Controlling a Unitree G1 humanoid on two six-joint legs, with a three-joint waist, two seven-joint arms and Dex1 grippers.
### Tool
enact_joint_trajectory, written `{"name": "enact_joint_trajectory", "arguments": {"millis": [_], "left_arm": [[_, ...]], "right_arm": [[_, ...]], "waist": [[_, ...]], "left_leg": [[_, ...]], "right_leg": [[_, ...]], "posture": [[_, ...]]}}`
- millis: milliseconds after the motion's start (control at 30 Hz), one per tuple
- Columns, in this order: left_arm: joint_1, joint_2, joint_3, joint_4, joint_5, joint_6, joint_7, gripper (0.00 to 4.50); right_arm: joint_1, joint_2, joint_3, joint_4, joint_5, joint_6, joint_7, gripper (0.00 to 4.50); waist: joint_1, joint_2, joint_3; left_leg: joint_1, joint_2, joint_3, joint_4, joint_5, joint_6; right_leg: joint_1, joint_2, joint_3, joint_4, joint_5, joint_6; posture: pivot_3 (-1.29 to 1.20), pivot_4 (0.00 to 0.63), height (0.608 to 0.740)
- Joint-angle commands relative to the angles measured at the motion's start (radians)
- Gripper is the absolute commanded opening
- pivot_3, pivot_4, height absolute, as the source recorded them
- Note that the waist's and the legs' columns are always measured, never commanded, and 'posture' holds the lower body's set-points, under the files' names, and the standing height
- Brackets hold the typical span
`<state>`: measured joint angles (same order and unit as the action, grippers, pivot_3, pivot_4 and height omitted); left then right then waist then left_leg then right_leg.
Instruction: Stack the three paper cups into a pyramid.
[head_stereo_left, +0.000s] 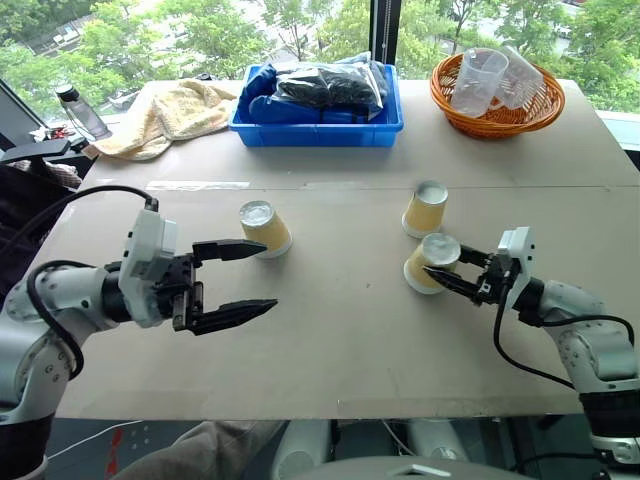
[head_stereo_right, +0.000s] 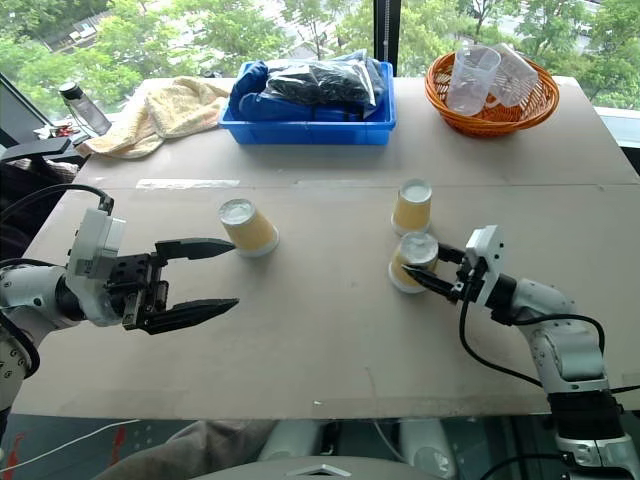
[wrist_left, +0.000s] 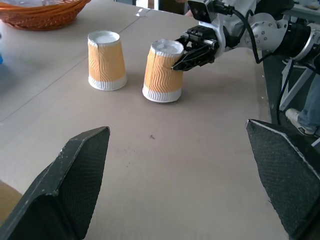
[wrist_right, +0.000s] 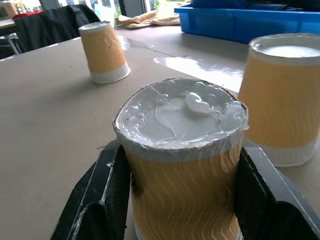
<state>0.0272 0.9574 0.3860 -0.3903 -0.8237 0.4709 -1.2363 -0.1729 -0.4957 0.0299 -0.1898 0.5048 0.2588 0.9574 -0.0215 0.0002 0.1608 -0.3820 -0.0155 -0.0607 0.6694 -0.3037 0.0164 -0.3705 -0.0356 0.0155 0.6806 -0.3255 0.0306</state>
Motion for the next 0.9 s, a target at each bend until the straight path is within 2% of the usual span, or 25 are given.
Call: {"name": "enact_joint_trajectory", "arguments": {"millis": [33, 167, 367, 533, 567, 733, 900], "left_arm": [[-0.002, 0.015, 0.043, 0.012, 0.008, -0.023, -0.028, 4.5], [-0.008, 0.013, 0.046, 0.023, 0.017, -0.024, -0.04, 4.5], [-0.013, 0.007, 0.055, 0.024, 0.013, -0.019, -0.04, 4.5], [-0.008, -0.007, 0.055, 0.023, 0.008, -0.018, -0.033, 4.5], [-0.009, -0.008, 0.054, 0.025, 0.01, -0.019, -0.033, 4.5], [-0.024, -0.01, 0.058, 0.026, 0.008, -0.022, -0.026, 4.5], [-0.106, -0.037, 0.077, -0.006, -0.049, 0.03, 0.093, 4.5]], "right_arm": [[-0.032, 0.034, 0.093, -0.076, -0.017, 0.008, 0.015, 2.01], [-0.091, 0.102, 0.178, -0.049, -0.057, 0.026, -0.017, 2.01], [-0.135, 0.137, 0.243, 0.01, -0.128, 0.005, -0.02, 2.01], [-0.133, 0.138, 0.256, 0.001, -0.141, 0.009, -0.013, 4.3], [-0.133, 0.141, 0.249, -0.004, -0.135, 0.007, -0.016, 4.46], [-0.115, 0.122, 0.152, -0.059, -0.062, 0.032, -0.037, 4.46], [-0.027, 0.06, -0.009, -0.125, -0.018, 0.032, -0.092, 4.46]], "waist": [[0.002, 0.0, 0.0], [0.006, 0.0, 0.0], [0.006, -0.001, 0.0], [0.002, -0.001, 0.0], [0.002, -0.001, 0.0], [0.003, -0.001, 0.0], [0.009, -0.002, -0.001]], "left_leg": [[0.0, 0.0, 0.0, 0.0, 0.0, 0.0], [-0.001, 0.0, 0.0, 0.001, 0.0, 0.0], [-0.001, -0.001, -0.001, 0.001, 0.0, 0.0], [-0.001, -0.001, 0.0, 0.001, 0.0, 0.0], [-0.001, -0.001, 0.0, 0.001, 0.0, 0.0], [-0.001, -0.001, 0.0, 0.001, 0.0, 0.0], [-0.002, -0.001, -0.001, 0.001, 0.0, 0.0]], "right_leg": [[0.0, 0.0, 0.0, 0.0, 0.0, 0.0], [0.0, -0.001, 0.0, -0.001, 0.0, 0.0], [-0.001, -0.001, -0.001, 0.0, 0.0, 0.0], [-0.001, -0.001, 0.0, 0.0, 0.0, 0.0], [-0.001, -0.001, 0.0, 0.0, 0.0, 0.0], [-0.002, -0.001, 0.0, 0.001, 0.0, 0.0], [-0.001, -0.001, -0.001, 0.0, 0.0, 0.0]], "posture": [[0.0, 0.15, 0.74], [0.0, 0.15, 0.74], [0.0, 0.15, 0.74], [0.0, 0.15, 0.74], [0.0, 0.15, 0.74], [0.0, 0.15, 0.74], [0.0, 0.15, 0.74]]}}
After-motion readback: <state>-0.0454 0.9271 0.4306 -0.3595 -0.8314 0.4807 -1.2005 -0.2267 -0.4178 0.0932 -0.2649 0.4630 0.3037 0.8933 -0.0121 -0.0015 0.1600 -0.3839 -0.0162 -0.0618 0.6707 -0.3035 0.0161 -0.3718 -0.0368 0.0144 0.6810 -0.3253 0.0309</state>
